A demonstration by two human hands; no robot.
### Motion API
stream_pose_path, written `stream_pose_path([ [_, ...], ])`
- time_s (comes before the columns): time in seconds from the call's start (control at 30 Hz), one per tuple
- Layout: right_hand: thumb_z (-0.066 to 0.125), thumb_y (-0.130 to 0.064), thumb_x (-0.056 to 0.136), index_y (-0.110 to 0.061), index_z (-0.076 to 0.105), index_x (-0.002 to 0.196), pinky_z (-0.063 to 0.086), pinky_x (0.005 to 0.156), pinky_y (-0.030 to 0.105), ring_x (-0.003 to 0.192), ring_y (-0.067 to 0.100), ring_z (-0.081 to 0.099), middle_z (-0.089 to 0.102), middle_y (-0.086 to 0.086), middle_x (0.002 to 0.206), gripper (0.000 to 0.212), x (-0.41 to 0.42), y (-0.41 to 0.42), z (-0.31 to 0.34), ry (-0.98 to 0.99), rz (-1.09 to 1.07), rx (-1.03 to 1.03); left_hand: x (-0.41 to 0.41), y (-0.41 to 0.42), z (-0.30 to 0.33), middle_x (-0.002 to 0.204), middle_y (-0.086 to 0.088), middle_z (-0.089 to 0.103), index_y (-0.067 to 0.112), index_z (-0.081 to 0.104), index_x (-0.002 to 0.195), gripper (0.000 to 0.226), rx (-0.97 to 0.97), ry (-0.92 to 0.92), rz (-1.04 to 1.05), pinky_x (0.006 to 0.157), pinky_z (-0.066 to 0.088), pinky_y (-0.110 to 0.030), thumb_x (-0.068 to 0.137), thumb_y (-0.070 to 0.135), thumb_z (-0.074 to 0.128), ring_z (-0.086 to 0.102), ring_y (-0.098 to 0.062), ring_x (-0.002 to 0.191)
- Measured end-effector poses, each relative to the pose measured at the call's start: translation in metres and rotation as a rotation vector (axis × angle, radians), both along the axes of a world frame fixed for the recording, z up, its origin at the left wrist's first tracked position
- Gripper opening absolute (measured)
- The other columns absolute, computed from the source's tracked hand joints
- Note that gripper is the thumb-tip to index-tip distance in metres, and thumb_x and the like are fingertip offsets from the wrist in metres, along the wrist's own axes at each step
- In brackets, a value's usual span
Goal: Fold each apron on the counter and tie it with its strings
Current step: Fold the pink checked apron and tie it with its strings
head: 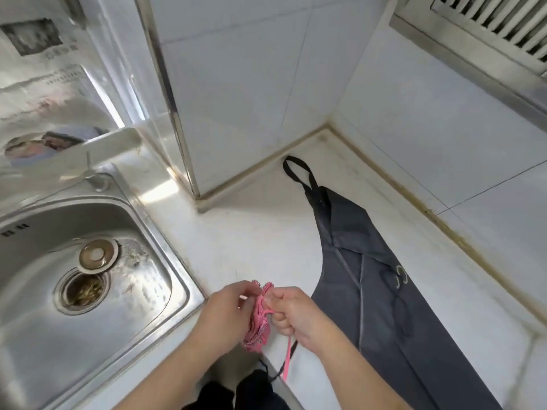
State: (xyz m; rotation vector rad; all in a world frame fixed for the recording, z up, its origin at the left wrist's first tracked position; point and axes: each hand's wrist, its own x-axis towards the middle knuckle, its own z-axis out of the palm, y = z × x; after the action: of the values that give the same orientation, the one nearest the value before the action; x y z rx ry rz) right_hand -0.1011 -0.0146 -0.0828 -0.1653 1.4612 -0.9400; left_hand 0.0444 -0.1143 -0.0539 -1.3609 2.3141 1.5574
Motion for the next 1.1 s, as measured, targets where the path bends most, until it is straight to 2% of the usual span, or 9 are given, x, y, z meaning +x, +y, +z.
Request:
stream_pose_path([
  [0.13,0.051,-0.008,0.107,-0.027,0.057,0.056,0.014,0.047,0.024,0.048,0.010,0.020,0.031,-0.003,0.057,0.055,-0.010,0.014,-0.024,-0.080,-0.079,0.045,-0.018,0.004,-0.027,0.090,0.019,0.073,0.036,0.073,0.096,0.024,-0.004,-0.002,-0.056,0.069,0.051,-0.013,0.099,0.017,0.058,0.068,0.003,0.082],
  [0.27,0.054,-0.011,0.106,-0.014,0.057,0.065,0.015,0.053,0.031,0.048,0.014,0.024,0.036,0.003,0.054,0.041,-0.015,0.026,-0.028,-0.172,-0.168,0.039,-0.026,0.006,-0.033,0.089,0.017,0.071,0.038,0.071,0.093,0.016,0.012,0.029,-0.148,0.073,0.056,-0.022,0.096,0.022,0.066,0.069,-0.002,0.083],
  [0.47,0.059,-0.022,0.099,-0.006,0.069,0.082,0.030,0.056,0.031,0.055,0.017,0.040,0.049,0.007,0.063,0.025,-0.012,0.041,-0.030,-0.321,-0.317,-0.015,-0.034,0.007,-0.041,0.089,0.012,0.065,0.031,0.064,0.083,0.023,-0.003,0.007,-0.299,0.079,0.055,-0.028,0.091,0.010,0.069,0.065,-0.005,0.087],
  [0.57,0.059,-0.012,0.089,0.002,0.067,0.099,0.036,0.058,0.033,0.063,0.021,0.044,0.052,0.014,0.076,0.019,-0.012,0.046,-0.034,-0.485,-0.439,-0.120,-0.038,0.010,-0.045,0.090,0.012,0.061,0.031,0.060,0.084,0.026,-0.019,0.009,-0.268,0.077,0.054,-0.028,0.095,0.008,0.063,0.061,-0.007,0.087],
  [0.63,0.059,-0.003,0.080,0.004,0.067,0.108,0.041,0.060,0.034,0.067,0.022,0.048,0.055,0.015,0.082,0.030,-0.011,0.050,-0.039,-0.510,-0.471,-0.189,-0.038,0.013,-0.046,0.087,0.009,0.062,0.031,0.059,0.085,0.024,0.015,0.033,-0.191,0.076,0.054,-0.030,0.098,0.010,0.062,0.062,-0.010,0.084],
  [0.7,0.060,0.002,0.076,0.003,0.069,0.110,0.045,0.061,0.035,0.068,0.022,0.051,0.059,0.015,0.085,0.035,-0.011,0.052,-0.041,-0.441,-0.459,-0.207,-0.037,0.014,-0.046,0.086,0.007,0.065,0.027,0.060,0.089,0.019,0.085,0.058,-0.100,0.072,0.056,-0.034,0.101,0.013,0.060,0.063,-0.012,0.073],
  [0.77,0.063,0.000,0.078,0.000,0.072,0.105,0.047,0.061,0.034,0.068,0.023,0.055,0.064,0.016,0.087,0.028,-0.010,0.053,-0.041,-0.315,-0.418,-0.188,-0.036,0.014,-0.047,0.085,0.009,0.068,0.026,0.061,0.090,0.016,0.098,0.055,-0.076,0.070,0.056,-0.035,0.102,0.015,0.060,0.062,-0.013,0.066],
  [0.93,0.066,-0.006,0.098,0.000,0.074,0.103,0.051,0.062,0.035,0.067,0.025,0.057,0.063,0.021,0.087,0.011,-0.010,0.054,-0.036,-0.050,-0.318,-0.176,-0.038,0.014,-0.051,0.079,0.011,0.072,0.029,0.070,0.088,0.018,0.123,0.010,-0.104,0.071,0.059,-0.035,0.100,0.018,0.064,0.069,-0.011,0.072],
  [1.1,0.073,-0.003,0.094,-0.009,0.081,0.090,0.057,0.057,0.036,0.062,0.024,0.059,0.064,0.012,0.077,0.011,-0.014,0.045,-0.022,0.180,-0.244,-0.179,-0.040,0.012,-0.047,0.080,0.003,0.076,0.026,0.076,0.087,0.021,0.209,0.025,-0.153,0.071,0.057,-0.030,0.102,0.023,0.062,0.069,-0.009,0.070],
])
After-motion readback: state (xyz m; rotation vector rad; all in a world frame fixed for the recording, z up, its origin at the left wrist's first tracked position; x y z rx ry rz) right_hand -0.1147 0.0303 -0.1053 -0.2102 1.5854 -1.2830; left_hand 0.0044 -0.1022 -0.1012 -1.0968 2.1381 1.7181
